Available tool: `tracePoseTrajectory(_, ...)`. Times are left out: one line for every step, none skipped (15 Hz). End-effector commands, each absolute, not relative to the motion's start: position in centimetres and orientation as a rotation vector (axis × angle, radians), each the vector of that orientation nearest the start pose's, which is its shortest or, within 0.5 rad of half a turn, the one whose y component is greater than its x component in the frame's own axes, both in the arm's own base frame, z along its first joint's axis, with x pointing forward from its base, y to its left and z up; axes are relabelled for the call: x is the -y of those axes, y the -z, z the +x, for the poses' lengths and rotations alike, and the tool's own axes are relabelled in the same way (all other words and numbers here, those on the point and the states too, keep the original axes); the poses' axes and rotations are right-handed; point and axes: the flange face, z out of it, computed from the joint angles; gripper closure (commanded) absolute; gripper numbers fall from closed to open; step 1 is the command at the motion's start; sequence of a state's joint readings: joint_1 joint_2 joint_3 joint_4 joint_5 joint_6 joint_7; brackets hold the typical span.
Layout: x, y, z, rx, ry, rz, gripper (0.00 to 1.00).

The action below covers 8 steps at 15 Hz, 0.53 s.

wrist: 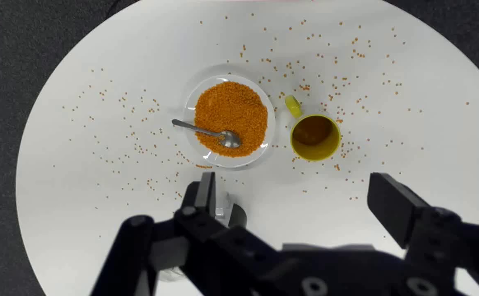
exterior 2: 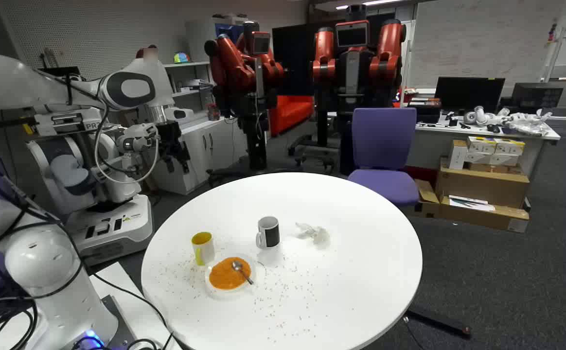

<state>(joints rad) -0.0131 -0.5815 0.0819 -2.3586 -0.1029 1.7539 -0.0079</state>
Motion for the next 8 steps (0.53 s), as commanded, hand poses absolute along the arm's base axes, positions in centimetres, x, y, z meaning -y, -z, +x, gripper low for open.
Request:
tracePoseTrajectory(-2.1,-53.6,37.4,0.136,-0.037,-3.285,0.00)
tracePoseTrajectory(-2.1,-53.6,37.4,0.136,-0.037,-3.285,0.00)
tracePoseTrajectory(-2.1,-53.6,37.4,0.136,-0.037,-3.285,0.00)
tracePoseTrajectory(-2.1,-53.6,37.4,0.136,-0.037,-3.285,0.00)
tracePoseTrajectory(-1.7,-53.6,37.5,0.128,-0.054,-3.291,0.00)
tracePoseTrajectory(-1.2,-53.5,37.4,0.119,-0.057,-3.283,0.00)
tracePoseTrajectory(-0.2,-53.3,37.0,0.105,-0.068,-3.279,0.00)
tracePoseTrajectory(1.3,-53.2,36.3,0.093,-0.075,-3.277,0.00)
